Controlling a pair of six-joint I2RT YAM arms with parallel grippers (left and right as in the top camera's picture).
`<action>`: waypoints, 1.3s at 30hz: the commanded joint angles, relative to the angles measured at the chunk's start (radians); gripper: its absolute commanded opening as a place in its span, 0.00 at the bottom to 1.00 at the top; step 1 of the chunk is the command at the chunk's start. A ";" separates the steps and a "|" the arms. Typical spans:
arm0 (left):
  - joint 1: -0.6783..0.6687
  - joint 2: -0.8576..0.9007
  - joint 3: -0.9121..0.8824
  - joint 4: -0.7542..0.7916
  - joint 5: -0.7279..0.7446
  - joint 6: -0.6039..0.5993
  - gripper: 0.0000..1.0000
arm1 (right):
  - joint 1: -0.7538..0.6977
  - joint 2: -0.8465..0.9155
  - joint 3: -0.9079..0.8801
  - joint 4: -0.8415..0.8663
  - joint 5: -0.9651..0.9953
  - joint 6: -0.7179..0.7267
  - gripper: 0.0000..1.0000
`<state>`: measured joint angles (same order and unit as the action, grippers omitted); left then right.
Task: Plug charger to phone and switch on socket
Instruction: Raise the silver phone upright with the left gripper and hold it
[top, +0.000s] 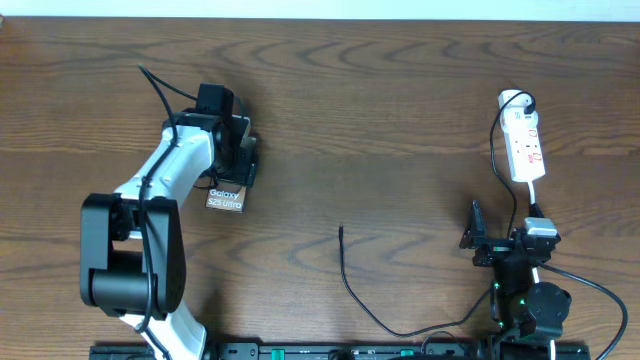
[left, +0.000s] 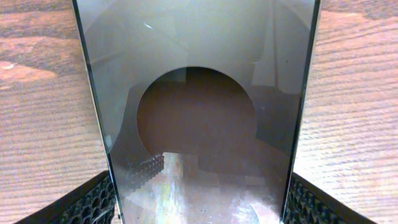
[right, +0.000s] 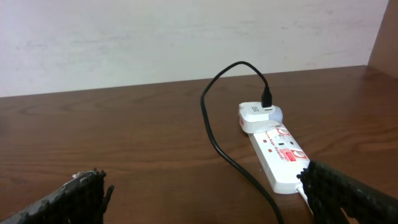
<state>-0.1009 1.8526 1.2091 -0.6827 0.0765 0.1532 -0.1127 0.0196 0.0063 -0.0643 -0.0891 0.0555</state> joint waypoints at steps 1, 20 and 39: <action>0.000 -0.038 0.034 -0.013 0.066 -0.040 0.07 | 0.009 0.000 -0.001 -0.005 0.005 -0.012 0.99; 0.001 -0.039 0.034 0.270 1.046 -0.640 0.07 | 0.009 0.000 -0.001 -0.005 0.005 -0.012 0.99; 0.001 -0.039 0.034 0.938 1.293 -1.809 0.07 | 0.009 0.000 -0.001 -0.005 0.005 -0.012 0.99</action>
<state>-0.1017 1.8442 1.2179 0.2016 1.2991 -1.4246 -0.1127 0.0196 0.0063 -0.0643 -0.0891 0.0555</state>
